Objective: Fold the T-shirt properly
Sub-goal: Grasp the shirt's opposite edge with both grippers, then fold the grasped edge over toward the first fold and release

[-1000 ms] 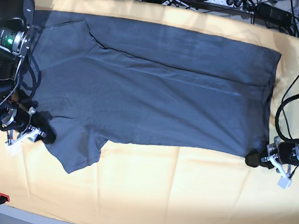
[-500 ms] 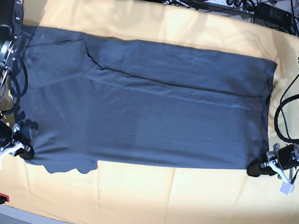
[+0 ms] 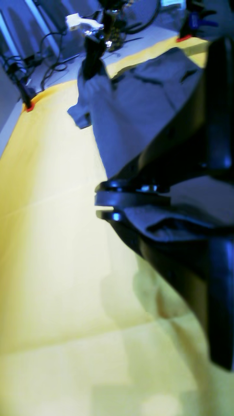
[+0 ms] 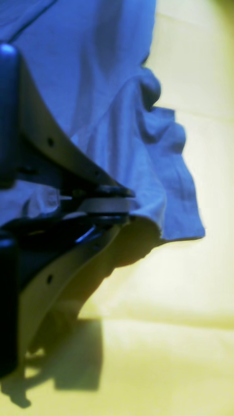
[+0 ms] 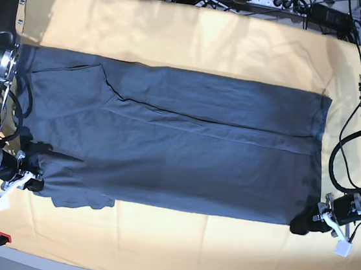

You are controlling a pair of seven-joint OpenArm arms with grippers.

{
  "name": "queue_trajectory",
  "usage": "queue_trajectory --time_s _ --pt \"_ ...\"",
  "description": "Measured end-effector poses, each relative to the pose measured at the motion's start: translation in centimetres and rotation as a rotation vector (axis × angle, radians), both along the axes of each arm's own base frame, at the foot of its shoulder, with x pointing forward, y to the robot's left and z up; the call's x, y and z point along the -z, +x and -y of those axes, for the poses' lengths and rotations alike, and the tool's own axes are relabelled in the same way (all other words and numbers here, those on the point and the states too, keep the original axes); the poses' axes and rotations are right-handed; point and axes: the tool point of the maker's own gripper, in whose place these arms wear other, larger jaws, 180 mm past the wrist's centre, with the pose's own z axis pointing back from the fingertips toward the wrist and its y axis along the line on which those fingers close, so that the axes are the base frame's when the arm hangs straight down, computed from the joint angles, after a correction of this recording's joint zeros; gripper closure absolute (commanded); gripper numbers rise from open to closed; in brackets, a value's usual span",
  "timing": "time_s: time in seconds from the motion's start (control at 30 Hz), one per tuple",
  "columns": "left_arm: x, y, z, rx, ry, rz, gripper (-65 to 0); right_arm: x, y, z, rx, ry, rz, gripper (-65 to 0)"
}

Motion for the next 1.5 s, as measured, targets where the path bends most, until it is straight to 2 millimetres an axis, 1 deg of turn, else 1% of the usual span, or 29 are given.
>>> queue_trajectory --time_s 0.07,0.17,0.23,0.33,0.4,0.53,0.6,0.7,0.8,0.97,1.03,1.1,1.2,1.3,1.4,1.5 --pt "0.1 -0.4 0.1 0.025 0.018 -0.018 0.0 -0.6 -0.3 -0.6 -0.056 -0.050 0.009 0.0" --pt "0.1 -1.4 0.1 0.058 -0.010 -0.050 0.0 -1.4 -1.0 -0.6 -0.099 -0.110 0.038 0.0" --pt "0.0 -2.4 0.1 0.087 -0.051 -0.074 0.0 -0.8 -2.1 -0.8 -0.113 -0.118 0.040 0.0" --pt "-0.3 -3.6 0.9 0.149 -0.108 -0.103 0.0 1.0 -3.9 -0.9 -0.134 -0.129 -0.001 0.0" --pt "0.2 -4.4 1.4 0.196 -0.093 -0.142 0.0 1.2 -4.4 -0.8 -0.142 -0.141 -0.002 0.0" --pt "0.9 -5.3 1.4 0.230 -0.067 -0.182 0.0 0.0 -4.4 0.9 -0.130 -0.170 0.017 0.0" --pt "0.8 -5.3 1.0 0.222 -0.064 -0.180 0.0 0.1 -4.7 1.3 -0.130 -0.181 -0.003 0.0" --pt "0.6 -5.3 0.6 0.214 -0.058 -0.178 0.0 0.5 -5.0 0.9 -0.135 -0.159 -0.020 0.0" --pt "0.8 -5.4 0.6 0.214 -0.058 -0.183 0.0 0.3 -4.9 0.8 -0.136 -0.148 -0.018 0.0" --pt "2.5 -6.6 0.8 0.222 -0.055 -0.219 0.0 0.3 -4.9 0.8 -0.135 -0.148 -0.018 0.0" --pt "2.8 -7.1 1.1 0.243 -0.032 -0.220 0.0 0.2 -4.9 0.7 -0.134 -0.141 -0.014 0.0" --pt "2.3 -7.2 1.6 0.273 0.001 -0.193 0.0 0.2 -4.9 0.7 -0.134 -0.139 -0.012 0.0" --pt "0.3 -7.2 2.8 0.324 0.052 -0.110 0.0 0.3 -4.9 0.7 -0.135 -0.142 -0.017 0.0" --pt "-0.7 -8.3 3.9 0.378 0.115 -0.068 0.0 0.5 -5.1 0.8 -0.136 -0.147 -0.032 0.0" --pt "-0.2 -10.6 5.0 0.458 0.194 -0.052 0.0 0.7 -5.4 0.7 -0.143 -0.150 -0.051 0.0" --pt "0.4 -12.3 4.9 0.495 0.245 -0.055 0.0 0.9 -5.6 0.7 -0.150 -0.152 -0.068 0.0"
